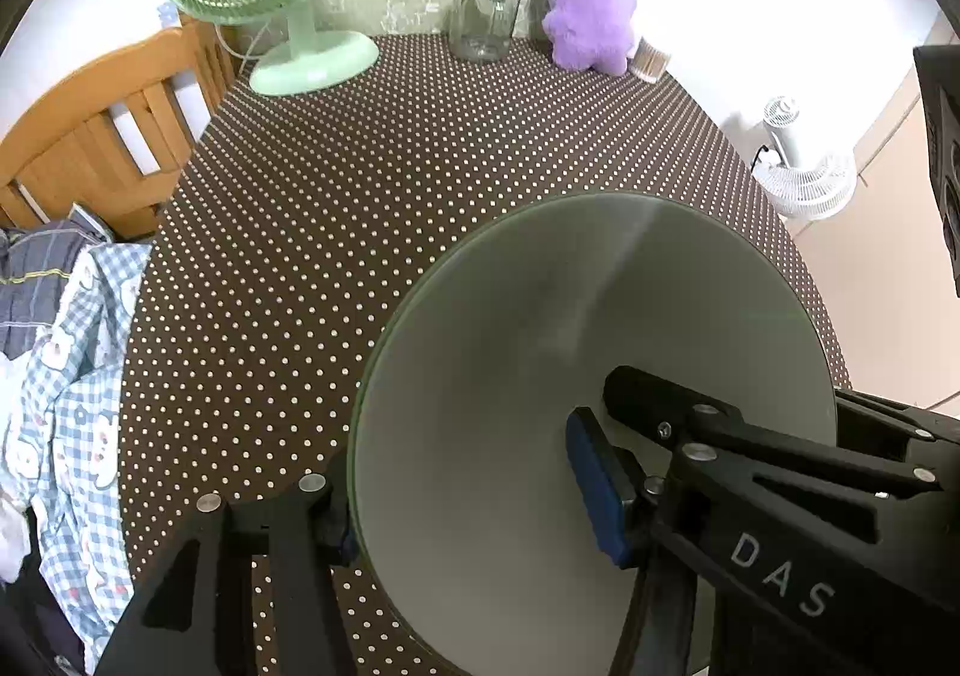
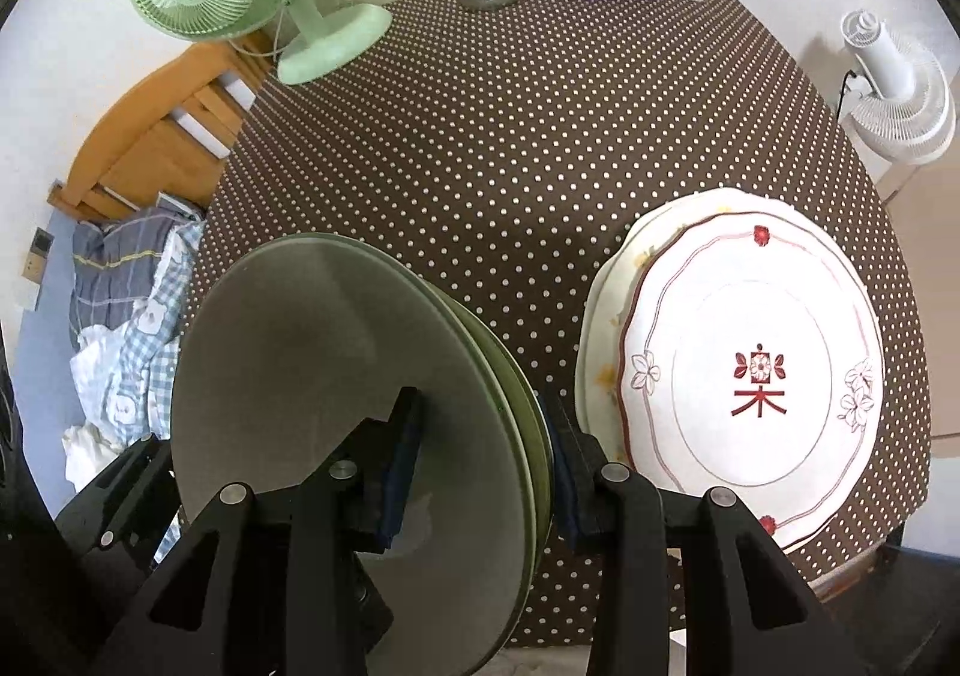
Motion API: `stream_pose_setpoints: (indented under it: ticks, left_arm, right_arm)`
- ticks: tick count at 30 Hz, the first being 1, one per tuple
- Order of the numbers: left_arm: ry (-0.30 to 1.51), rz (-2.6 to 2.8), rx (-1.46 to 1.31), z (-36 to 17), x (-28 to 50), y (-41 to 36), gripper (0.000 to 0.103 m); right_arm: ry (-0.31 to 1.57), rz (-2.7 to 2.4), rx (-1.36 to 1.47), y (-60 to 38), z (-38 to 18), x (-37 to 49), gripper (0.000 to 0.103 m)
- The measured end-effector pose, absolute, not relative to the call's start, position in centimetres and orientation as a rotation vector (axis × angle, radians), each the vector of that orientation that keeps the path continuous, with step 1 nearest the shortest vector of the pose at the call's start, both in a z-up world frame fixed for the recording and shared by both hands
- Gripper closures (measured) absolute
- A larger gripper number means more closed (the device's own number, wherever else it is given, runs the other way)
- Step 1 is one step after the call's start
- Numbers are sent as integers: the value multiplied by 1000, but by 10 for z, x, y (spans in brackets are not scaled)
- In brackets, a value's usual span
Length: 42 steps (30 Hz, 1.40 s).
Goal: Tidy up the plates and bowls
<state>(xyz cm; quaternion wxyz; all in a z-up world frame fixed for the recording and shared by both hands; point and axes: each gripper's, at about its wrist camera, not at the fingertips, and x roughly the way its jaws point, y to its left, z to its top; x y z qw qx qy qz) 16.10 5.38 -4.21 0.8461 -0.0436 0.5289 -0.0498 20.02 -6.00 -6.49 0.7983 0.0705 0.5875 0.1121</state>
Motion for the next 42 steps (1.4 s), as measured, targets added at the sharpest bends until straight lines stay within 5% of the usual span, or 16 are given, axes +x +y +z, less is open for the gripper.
stream_pose_setpoints:
  ticks: [42]
  left_arm:
    - [1118,-67,-125,-35,181,-80,46]
  right_arm:
    - [1251,274,161,-200,-43,210,61]
